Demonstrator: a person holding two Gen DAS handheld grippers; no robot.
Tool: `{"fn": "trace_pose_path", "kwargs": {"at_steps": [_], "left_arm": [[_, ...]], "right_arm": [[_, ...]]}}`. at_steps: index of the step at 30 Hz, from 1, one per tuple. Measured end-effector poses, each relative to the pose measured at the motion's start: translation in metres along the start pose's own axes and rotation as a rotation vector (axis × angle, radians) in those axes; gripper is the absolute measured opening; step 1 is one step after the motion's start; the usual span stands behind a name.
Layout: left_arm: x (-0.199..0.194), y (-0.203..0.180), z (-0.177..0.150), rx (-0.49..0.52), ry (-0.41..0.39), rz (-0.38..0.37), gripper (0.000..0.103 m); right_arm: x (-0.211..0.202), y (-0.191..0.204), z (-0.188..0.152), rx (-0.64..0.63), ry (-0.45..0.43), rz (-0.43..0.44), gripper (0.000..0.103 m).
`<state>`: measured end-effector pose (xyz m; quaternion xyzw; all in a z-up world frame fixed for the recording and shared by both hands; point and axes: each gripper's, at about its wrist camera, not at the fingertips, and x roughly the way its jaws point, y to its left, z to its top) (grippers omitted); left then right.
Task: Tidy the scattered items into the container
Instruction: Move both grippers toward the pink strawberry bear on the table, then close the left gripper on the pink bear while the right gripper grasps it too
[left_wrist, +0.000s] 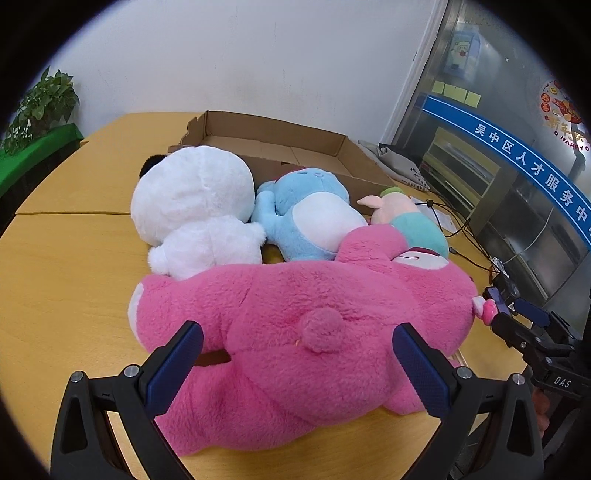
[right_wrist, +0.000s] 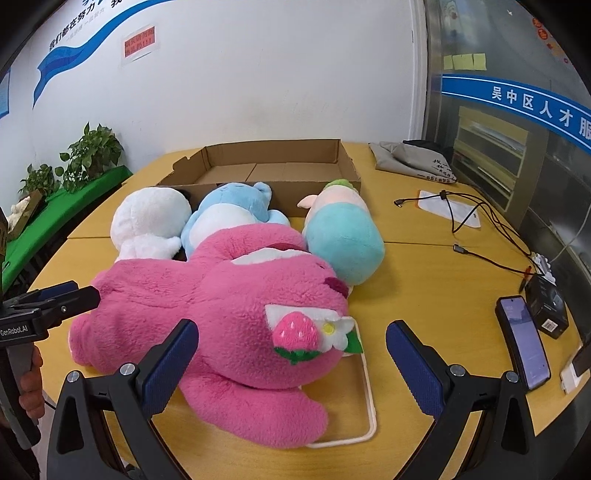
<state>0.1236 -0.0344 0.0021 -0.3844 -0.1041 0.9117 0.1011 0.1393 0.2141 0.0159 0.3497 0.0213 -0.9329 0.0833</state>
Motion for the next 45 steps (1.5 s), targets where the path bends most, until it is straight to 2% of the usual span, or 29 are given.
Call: {"fn": "trace_pose_path", "kwargs": {"at_steps": [7, 14, 26, 30, 34, 37, 41, 45], "left_arm": [[0.009, -0.001, -0.002, -0.002, 0.009, -0.010, 0.102], [0.011, -0.004, -0.002, -0.011, 0.007, -0.016, 0.102], [0.022, 0.006, -0.005, -0.056, 0.052, -0.057, 0.102], [0.024, 0.014, -0.005, -0.077, 0.056, -0.078, 0.102], [0.030, 0.025, -0.004, -0.103, 0.075, -0.096, 0.102], [0.039, 0.034, -0.006, -0.133, 0.110, -0.140, 0.103], [0.050, 0.044, -0.009, -0.155, 0.143, -0.198, 0.103], [0.054, 0.047, -0.008, -0.161, 0.149, -0.234, 0.102]], "right_arm": [[0.018, -0.005, 0.004, -0.010, 0.019, 0.028, 0.103], [0.032, -0.012, 0.005, 0.001, 0.032, 0.093, 0.103], [0.044, -0.021, 0.003, 0.007, 0.053, 0.118, 0.103], [0.048, -0.016, 0.004, -0.044, 0.054, 0.132, 0.103], [0.052, -0.022, 0.004, -0.048, 0.056, 0.174, 0.103], [0.059, -0.039, 0.008, -0.013, 0.071, 0.231, 0.103], [0.095, -0.051, 0.002, 0.020, 0.155, 0.370, 0.103], [0.113, -0.047, 0.000, 0.041, 0.179, 0.444, 0.103]]}}
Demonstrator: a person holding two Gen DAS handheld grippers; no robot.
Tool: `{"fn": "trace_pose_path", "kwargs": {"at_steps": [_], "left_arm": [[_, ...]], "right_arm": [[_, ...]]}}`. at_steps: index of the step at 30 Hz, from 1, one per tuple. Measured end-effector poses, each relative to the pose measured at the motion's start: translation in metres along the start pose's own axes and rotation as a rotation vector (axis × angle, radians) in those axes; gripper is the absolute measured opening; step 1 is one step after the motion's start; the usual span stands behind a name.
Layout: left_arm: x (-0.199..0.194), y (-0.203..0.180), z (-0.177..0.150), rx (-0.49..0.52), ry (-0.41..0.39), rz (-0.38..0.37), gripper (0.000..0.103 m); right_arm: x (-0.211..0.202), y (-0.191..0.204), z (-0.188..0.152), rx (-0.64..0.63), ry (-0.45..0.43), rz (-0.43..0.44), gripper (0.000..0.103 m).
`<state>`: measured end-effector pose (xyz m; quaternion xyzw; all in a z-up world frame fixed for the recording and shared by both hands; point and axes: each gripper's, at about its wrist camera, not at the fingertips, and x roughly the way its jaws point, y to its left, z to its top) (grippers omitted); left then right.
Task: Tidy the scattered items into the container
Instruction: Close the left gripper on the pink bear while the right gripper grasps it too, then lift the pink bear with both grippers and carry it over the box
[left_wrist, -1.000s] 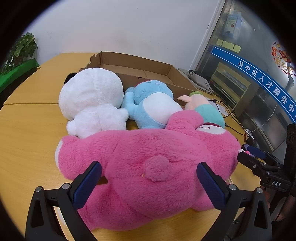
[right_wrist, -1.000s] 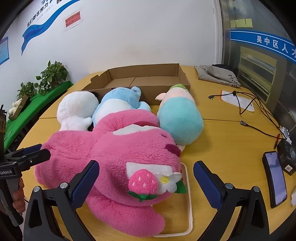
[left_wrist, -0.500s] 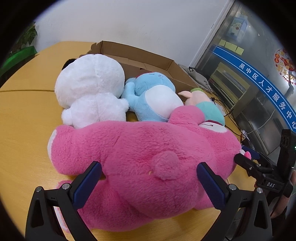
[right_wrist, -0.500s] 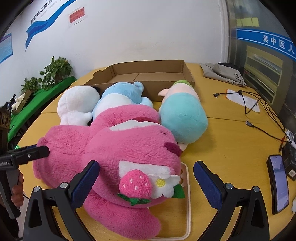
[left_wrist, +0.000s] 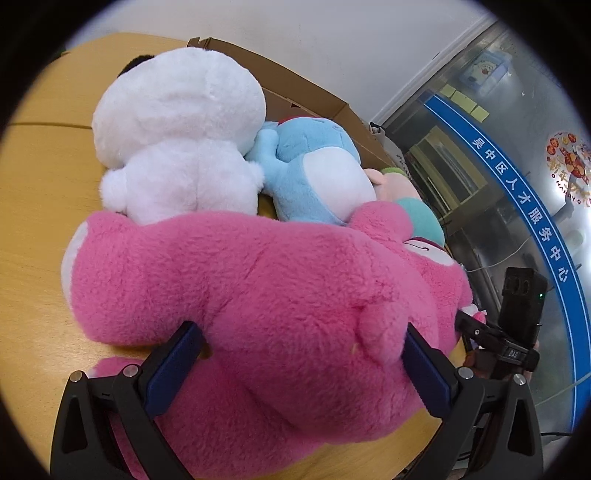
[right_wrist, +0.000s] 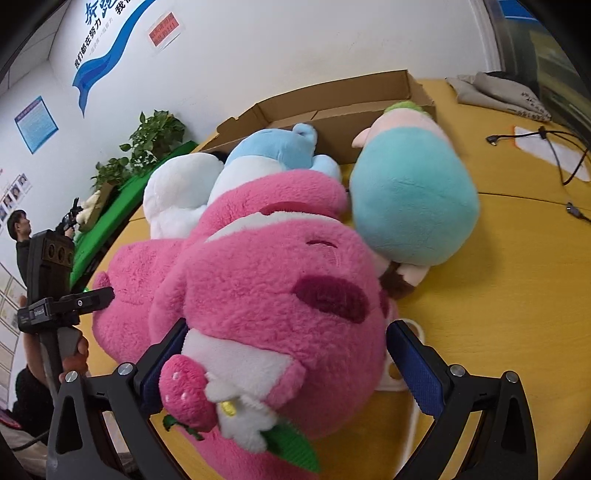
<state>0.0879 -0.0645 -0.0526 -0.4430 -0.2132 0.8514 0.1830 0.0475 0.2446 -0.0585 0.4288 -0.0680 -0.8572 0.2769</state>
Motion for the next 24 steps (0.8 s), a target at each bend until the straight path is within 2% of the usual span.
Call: {"fn": "trace_pose_path", "kwargs": {"at_steps": [2, 4, 5, 7, 10, 16, 19, 24], "left_arm": [[0.000, 0.000, 0.001, 0.005, 0.005, -0.020, 0.098], [-0.002, 0.000, 0.002, -0.001, 0.008, -0.048, 0.082], [-0.004, 0.000, 0.003, -0.006, 0.011, -0.060, 0.075], [-0.008, -0.003, 0.002, 0.002, 0.017, -0.068, 0.062], [-0.017, -0.010, -0.002, 0.019, 0.007, -0.081, 0.054], [-0.055, -0.035, 0.005, 0.068, -0.072, -0.095, 0.051], [-0.084, -0.054, 0.025, 0.128, -0.139, -0.108, 0.051], [-0.110, -0.084, 0.074, 0.220, -0.221, -0.114, 0.051]], "right_arm": [[0.008, 0.002, 0.001, -0.013, 0.008, 0.006, 0.103], [0.012, 0.006, 0.000, -0.016, -0.003, -0.013, 0.101], [0.010, 0.010, -0.002, -0.027, -0.015, -0.012, 0.091], [0.004, 0.014, -0.004, -0.032, -0.034, -0.016, 0.083], [-0.007, 0.018, -0.007, -0.018, -0.052, -0.008, 0.076], [-0.039, 0.039, -0.005, -0.037, -0.132, 0.026, 0.072], [-0.060, 0.050, 0.009, -0.051, -0.195, 0.045, 0.072], [-0.088, 0.071, 0.056, -0.113, -0.330, 0.031, 0.072]]}}
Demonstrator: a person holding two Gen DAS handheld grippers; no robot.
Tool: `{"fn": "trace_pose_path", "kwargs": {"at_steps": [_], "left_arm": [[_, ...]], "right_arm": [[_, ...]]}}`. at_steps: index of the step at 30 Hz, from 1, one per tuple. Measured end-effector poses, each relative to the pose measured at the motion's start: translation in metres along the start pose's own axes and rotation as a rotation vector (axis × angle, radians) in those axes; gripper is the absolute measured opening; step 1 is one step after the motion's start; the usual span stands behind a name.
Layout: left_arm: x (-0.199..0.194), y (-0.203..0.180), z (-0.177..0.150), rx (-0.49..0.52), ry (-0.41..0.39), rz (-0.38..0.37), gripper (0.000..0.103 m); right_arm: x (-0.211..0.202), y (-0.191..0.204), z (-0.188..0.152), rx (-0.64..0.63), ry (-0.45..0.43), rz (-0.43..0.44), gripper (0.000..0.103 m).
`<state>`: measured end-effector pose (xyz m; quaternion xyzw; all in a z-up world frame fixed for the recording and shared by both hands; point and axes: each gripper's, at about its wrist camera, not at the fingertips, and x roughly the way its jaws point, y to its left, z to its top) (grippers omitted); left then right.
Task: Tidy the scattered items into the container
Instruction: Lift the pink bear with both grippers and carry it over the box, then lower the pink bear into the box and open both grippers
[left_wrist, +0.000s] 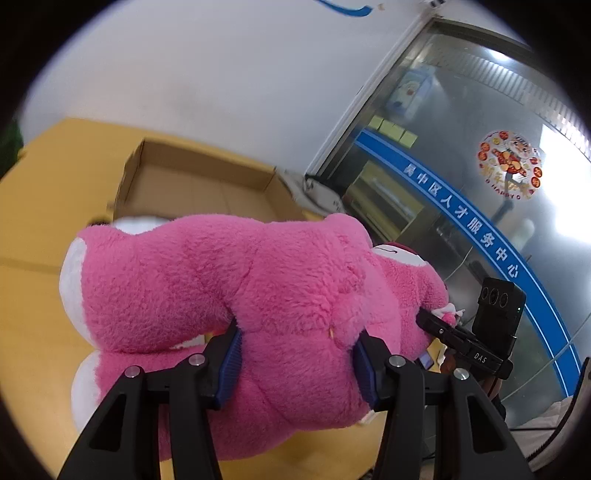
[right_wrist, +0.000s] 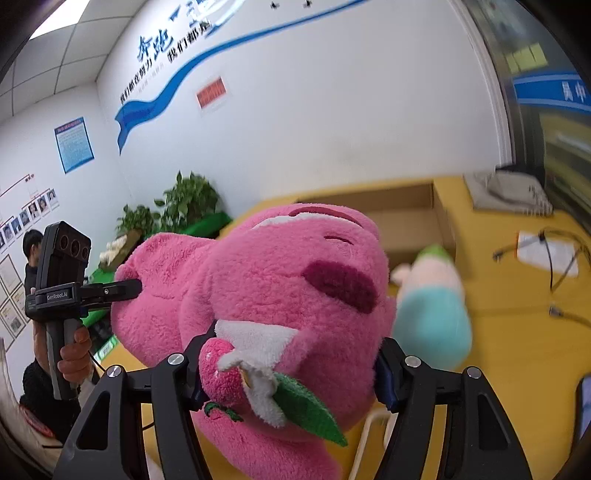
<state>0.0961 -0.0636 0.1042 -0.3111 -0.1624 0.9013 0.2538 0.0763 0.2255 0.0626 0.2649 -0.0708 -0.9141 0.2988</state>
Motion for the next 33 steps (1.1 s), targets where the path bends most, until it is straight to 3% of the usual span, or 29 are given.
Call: {"fn": "trace_pose_path", "kwargs": {"at_steps": [9, 16, 20, 24, 30, 32, 33], "left_arm": [[0.015, -0.025, 0.133, 0.090, -0.051, -0.002, 0.051], [0.085, 0.038, 0.245, 0.095, -0.032, -0.001, 0.051], [0.159, 0.092, 0.285, 0.051, 0.013, 0.005, 0.051], [0.252, 0.148, 0.285, -0.017, 0.099, 0.030, 0.051], [0.387, 0.237, 0.229, -0.160, 0.319, 0.087, 0.051], [0.417, 0.249, 0.209, -0.155, 0.381, 0.099, 0.050], [0.422, 0.250, 0.205, -0.153, 0.375, 0.099, 0.054]], "right_arm": [[0.030, -0.003, 0.117, -0.065, -0.147, -0.063, 0.072], [0.104, -0.058, 0.219, -0.064, -0.159, -0.070, 0.072], [0.171, -0.107, 0.256, -0.023, -0.127, -0.076, 0.072], [0.240, -0.157, 0.256, 0.046, -0.094, -0.102, 0.072], [0.347, -0.232, 0.198, 0.176, 0.105, -0.190, 0.072], [0.373, -0.248, 0.180, 0.205, 0.181, -0.229, 0.073], [0.382, -0.253, 0.176, 0.225, 0.221, -0.248, 0.073]]}}
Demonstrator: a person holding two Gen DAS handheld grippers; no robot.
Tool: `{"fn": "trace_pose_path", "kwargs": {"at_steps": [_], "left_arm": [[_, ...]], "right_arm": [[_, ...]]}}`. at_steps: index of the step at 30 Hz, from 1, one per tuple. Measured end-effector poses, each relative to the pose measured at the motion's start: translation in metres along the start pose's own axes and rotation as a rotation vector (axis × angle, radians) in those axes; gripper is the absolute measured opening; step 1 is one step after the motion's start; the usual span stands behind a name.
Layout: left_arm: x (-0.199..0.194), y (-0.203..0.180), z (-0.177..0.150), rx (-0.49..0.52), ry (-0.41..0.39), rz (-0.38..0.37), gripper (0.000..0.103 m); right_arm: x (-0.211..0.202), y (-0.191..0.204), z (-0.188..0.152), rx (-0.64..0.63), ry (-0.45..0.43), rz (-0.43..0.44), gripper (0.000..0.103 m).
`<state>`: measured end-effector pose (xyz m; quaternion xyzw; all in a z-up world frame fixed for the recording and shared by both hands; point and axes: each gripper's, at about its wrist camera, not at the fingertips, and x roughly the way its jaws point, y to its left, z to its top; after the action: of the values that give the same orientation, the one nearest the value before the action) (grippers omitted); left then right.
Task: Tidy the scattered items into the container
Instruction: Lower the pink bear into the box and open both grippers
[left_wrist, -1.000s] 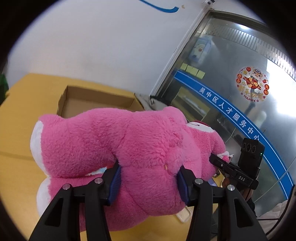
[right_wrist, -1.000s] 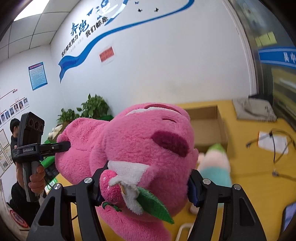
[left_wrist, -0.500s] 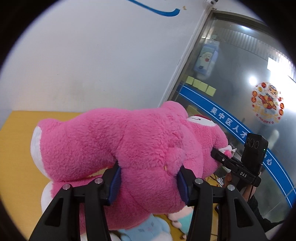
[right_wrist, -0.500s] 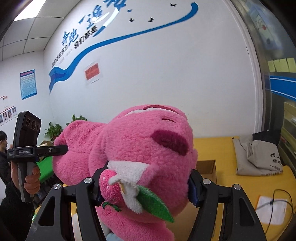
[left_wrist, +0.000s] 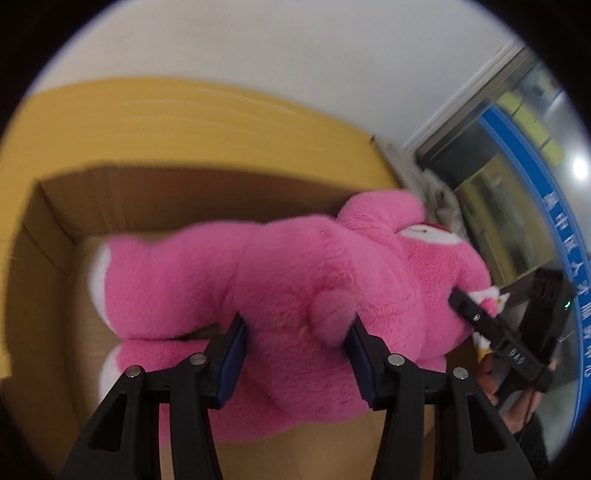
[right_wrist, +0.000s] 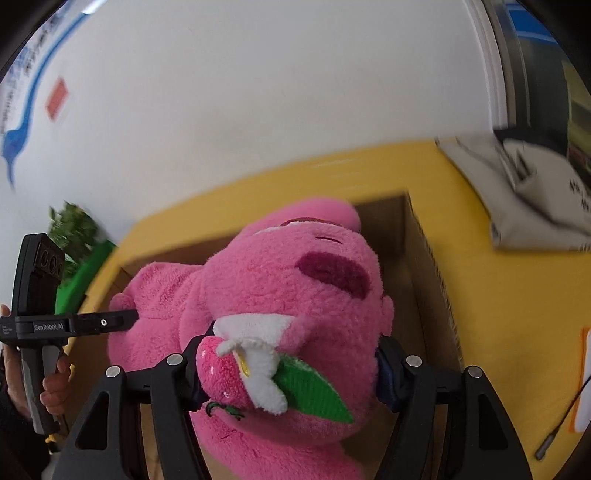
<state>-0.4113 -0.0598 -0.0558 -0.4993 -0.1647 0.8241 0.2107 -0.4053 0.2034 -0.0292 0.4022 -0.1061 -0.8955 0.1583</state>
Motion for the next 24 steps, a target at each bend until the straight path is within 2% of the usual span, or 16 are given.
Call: {"fn": "trace_pose_path", "kwargs": {"at_steps": [2, 6, 10, 12, 14, 16, 17, 20, 21, 24], "left_arm": [[0.001, 0.001, 0.003, -0.002, -0.010, 0.007, 0.058], [0.007, 0.003, 0.006, -0.001, 0.002, 0.048, 0.076], [0.000, -0.007, 0.003, 0.008, -0.019, 0.078, 0.076], [-0.009, 0.000, 0.008, 0.000, -0.037, 0.064, 0.076], [-0.032, -0.006, 0.003, -0.010, -0.070, 0.053, 0.074], [-0.055, -0.023, 0.001, 0.039, -0.116, 0.061, 0.074], [-0.078, -0.034, -0.008, 0.075, -0.157, 0.071, 0.074], [-0.139, -0.057, -0.038, 0.164, -0.251, 0.089, 0.077], [-0.162, -0.068, -0.054, 0.192, -0.290, 0.103, 0.081], [-0.207, -0.105, -0.099, 0.264, -0.362, 0.181, 0.082]], "right_arm": [[0.000, -0.007, 0.002, 0.028, -0.010, -0.003, 0.076], [-0.001, -0.010, 0.000, 0.051, 0.008, -0.030, 0.079], [-0.004, -0.007, -0.003, 0.076, 0.005, -0.065, 0.081], [-0.004, -0.009, -0.004, 0.082, 0.006, -0.085, 0.093], [-0.015, -0.015, -0.001, 0.102, -0.023, -0.108, 0.095], [-0.036, -0.015, 0.004, 0.083, -0.053, -0.060, 0.103], [-0.048, -0.013, 0.005, 0.061, -0.064, -0.048, 0.103], [-0.099, 0.009, -0.001, -0.056, -0.110, -0.079, 0.103], [-0.116, 0.017, -0.007, -0.088, -0.128, -0.083, 0.103], [-0.171, 0.046, -0.033, -0.145, -0.171, -0.065, 0.103]]}}
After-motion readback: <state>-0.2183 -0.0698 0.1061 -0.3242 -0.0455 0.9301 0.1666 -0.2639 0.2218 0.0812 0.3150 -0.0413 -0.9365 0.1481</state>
